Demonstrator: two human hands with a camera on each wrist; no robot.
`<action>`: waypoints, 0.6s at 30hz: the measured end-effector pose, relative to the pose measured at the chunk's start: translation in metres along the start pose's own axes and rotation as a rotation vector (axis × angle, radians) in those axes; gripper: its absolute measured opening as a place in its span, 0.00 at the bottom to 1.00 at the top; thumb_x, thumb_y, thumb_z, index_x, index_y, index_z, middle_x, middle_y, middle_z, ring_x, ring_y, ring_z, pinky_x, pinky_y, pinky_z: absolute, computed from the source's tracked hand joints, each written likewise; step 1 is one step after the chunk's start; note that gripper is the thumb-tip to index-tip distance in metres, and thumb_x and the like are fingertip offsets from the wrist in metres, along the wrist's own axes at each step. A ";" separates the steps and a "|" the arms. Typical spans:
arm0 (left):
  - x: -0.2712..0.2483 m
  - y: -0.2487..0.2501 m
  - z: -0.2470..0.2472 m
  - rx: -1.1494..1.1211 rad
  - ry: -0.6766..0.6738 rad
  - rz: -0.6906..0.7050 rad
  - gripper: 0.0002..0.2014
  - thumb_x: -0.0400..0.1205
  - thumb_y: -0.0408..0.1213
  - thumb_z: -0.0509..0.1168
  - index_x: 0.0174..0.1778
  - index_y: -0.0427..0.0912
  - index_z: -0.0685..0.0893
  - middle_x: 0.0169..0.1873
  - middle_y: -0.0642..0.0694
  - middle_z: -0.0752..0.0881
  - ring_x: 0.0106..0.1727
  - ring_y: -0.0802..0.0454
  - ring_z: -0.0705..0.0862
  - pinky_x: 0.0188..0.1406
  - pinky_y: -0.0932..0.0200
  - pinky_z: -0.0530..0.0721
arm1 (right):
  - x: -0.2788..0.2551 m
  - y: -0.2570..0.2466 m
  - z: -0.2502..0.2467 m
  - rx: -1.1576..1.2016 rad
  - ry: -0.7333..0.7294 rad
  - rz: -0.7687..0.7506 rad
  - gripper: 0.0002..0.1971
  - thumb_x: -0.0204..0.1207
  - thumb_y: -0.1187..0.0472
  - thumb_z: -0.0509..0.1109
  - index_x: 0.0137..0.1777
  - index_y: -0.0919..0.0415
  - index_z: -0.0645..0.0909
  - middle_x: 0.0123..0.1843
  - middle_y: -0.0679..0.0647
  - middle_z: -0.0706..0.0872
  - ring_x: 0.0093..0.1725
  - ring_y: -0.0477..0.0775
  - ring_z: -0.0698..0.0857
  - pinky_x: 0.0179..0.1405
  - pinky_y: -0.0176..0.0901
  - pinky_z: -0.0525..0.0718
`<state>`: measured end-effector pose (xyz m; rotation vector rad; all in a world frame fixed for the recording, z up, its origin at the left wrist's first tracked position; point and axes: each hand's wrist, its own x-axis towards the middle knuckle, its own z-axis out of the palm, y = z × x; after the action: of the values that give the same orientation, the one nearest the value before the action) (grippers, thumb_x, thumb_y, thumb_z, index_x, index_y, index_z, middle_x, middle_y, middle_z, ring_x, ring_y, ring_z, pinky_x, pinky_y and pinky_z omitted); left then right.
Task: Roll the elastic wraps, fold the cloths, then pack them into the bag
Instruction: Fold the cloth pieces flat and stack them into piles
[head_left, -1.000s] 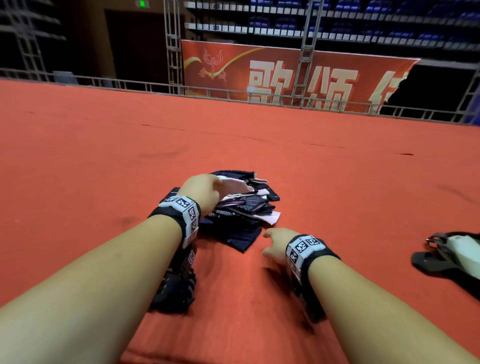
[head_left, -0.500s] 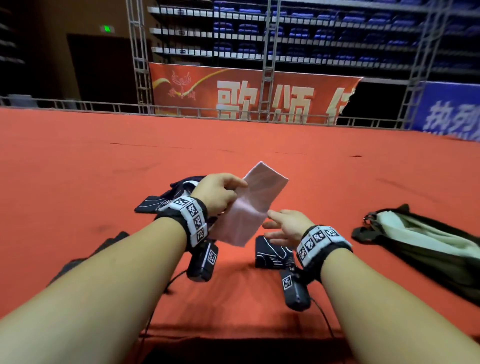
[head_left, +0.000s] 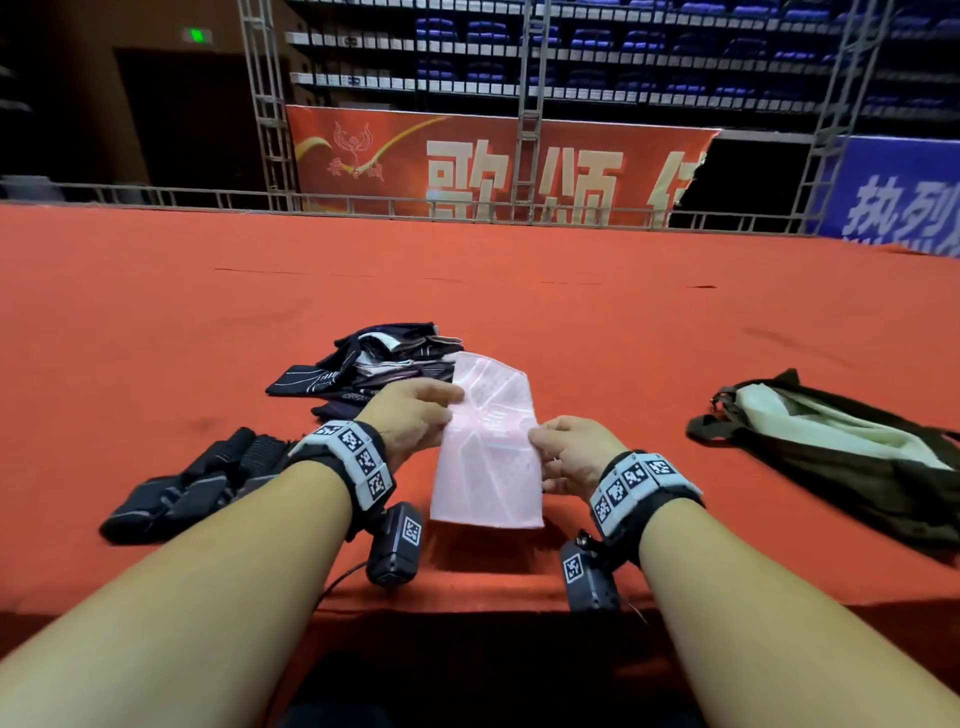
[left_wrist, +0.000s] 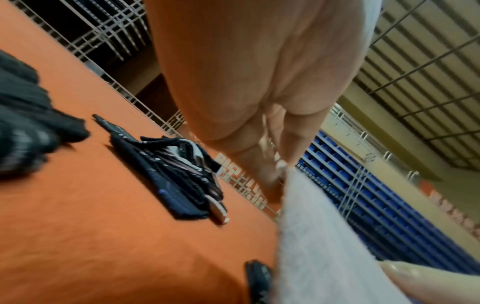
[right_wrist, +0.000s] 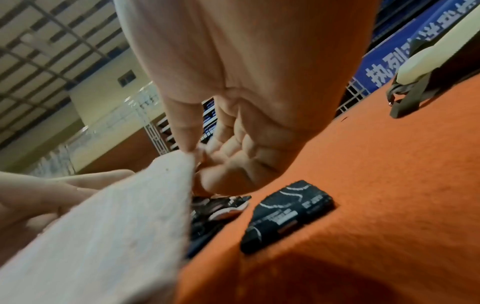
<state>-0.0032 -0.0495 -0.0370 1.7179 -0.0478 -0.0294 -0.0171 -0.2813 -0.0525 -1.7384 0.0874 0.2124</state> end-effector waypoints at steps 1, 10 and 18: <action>0.003 -0.013 -0.006 0.073 0.011 -0.050 0.22 0.79 0.15 0.59 0.64 0.36 0.86 0.42 0.40 0.83 0.30 0.53 0.80 0.30 0.57 0.84 | 0.005 0.006 0.004 -0.129 -0.002 -0.009 0.04 0.78 0.68 0.69 0.44 0.60 0.79 0.33 0.60 0.81 0.28 0.56 0.79 0.25 0.46 0.80; 0.008 -0.067 -0.014 0.810 -0.270 -0.148 0.24 0.79 0.22 0.65 0.64 0.51 0.90 0.55 0.50 0.89 0.49 0.58 0.84 0.42 0.74 0.77 | 0.052 0.062 0.012 -0.787 -0.089 0.080 0.26 0.77 0.70 0.63 0.70 0.47 0.85 0.69 0.46 0.86 0.71 0.53 0.83 0.76 0.42 0.76; 0.032 -0.081 -0.028 0.742 -0.491 -0.183 0.28 0.76 0.17 0.67 0.65 0.50 0.88 0.49 0.54 0.88 0.44 0.62 0.84 0.43 0.75 0.79 | 0.066 0.056 0.000 -1.313 -0.031 0.089 0.33 0.78 0.51 0.64 0.82 0.29 0.63 0.81 0.53 0.71 0.77 0.68 0.71 0.77 0.55 0.72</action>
<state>0.0314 -0.0114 -0.1129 2.4123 -0.2947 -0.6377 0.0378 -0.2875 -0.1189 -3.0384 -0.0132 0.4131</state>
